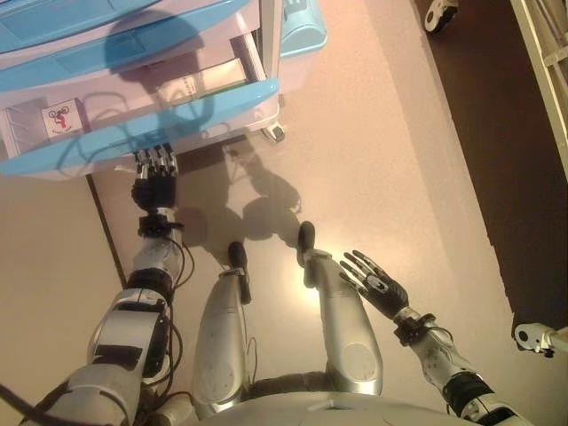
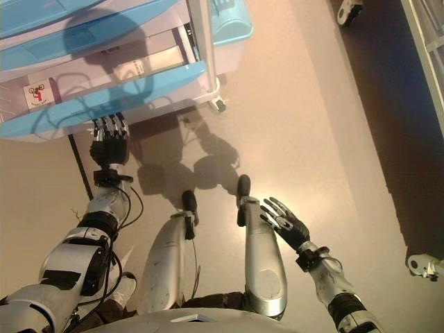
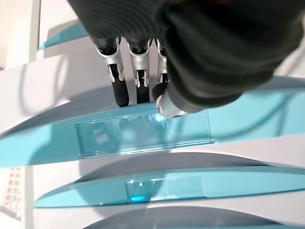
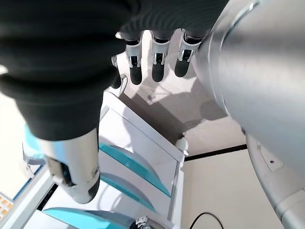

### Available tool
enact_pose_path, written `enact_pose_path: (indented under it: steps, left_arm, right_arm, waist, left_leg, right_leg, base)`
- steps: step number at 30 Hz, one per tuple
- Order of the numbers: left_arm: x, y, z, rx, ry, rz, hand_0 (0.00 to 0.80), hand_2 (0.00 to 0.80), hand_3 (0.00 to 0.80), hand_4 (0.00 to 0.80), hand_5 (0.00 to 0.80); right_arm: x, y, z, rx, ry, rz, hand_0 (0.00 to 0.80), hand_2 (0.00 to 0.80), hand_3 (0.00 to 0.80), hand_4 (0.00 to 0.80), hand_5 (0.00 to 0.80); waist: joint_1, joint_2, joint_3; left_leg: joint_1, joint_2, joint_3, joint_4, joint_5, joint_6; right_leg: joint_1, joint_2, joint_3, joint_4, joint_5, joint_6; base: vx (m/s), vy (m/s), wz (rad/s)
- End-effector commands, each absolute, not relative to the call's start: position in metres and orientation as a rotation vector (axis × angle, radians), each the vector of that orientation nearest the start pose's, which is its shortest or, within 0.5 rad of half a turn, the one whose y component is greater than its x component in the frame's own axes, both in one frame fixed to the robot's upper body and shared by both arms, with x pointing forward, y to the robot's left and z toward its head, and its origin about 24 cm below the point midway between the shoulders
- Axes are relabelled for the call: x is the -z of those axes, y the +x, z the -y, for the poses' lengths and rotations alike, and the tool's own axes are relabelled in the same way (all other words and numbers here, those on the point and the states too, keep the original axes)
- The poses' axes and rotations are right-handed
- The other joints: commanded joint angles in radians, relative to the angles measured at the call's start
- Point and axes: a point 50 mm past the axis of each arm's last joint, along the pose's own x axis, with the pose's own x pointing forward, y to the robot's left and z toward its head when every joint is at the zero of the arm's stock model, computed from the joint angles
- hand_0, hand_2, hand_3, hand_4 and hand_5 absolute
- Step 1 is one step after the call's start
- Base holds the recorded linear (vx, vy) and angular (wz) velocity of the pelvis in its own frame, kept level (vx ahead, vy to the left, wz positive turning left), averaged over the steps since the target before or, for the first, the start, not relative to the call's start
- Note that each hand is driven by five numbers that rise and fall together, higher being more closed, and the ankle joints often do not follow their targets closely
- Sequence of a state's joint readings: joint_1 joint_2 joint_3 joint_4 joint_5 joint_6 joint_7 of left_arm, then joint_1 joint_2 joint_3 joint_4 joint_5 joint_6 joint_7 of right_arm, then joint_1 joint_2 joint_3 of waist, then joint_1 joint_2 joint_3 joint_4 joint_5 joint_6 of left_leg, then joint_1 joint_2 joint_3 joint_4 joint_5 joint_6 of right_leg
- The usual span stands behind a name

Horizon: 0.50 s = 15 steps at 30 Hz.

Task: Open the drawer and pick up the medicine

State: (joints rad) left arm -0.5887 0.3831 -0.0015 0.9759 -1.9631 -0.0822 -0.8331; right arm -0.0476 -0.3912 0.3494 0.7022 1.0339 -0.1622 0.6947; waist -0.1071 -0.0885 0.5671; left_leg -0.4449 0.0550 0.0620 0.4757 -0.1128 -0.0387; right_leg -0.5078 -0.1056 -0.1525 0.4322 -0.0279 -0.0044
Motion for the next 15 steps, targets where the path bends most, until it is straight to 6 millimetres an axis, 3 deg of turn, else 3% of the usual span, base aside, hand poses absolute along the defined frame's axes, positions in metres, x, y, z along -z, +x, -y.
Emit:
enact_pose_path:
  steps: [1, 15]
  left_arm:
    - [-0.112, 0.33, -0.277, 0.423, -1.349, 0.876, 0.8, 0.8, 0.8, 0.8, 0.8]
    - [-0.031, 0.284, -0.256, 0.318, -1.465, 0.757, 0.8, 0.8, 0.8, 0.8, 0.8]
  right_arm:
    - [0.075, 0.185, 0.172, -0.502, 0.668, -0.42, 0.0, 0.0, 0.0, 0.0, 0.0]
    - [0.065, 0.191, 0.166, -0.509, 0.657, -0.385, 0.0, 0.0, 0.0, 0.0, 0.0]
  waist:
    - [0.05, -0.012, -0.047]
    - [0.097, -0.033, -0.047]
  left_leg:
    - [0.017, -0.028, 0.039, -0.127, 0.041, 0.026]
    - [0.028, -0.022, -0.012, -0.112, 0.047, 0.019]
  right_leg:
    - [0.048, 0.042, -0.051, 0.114, -0.173, 0.001]
    - [0.076, 0.05, -0.091, 0.17, -0.211, -0.007]
  base:
    - [-0.029, -0.046, 0.12]
    - [-0.006, -0.049, 0.08]
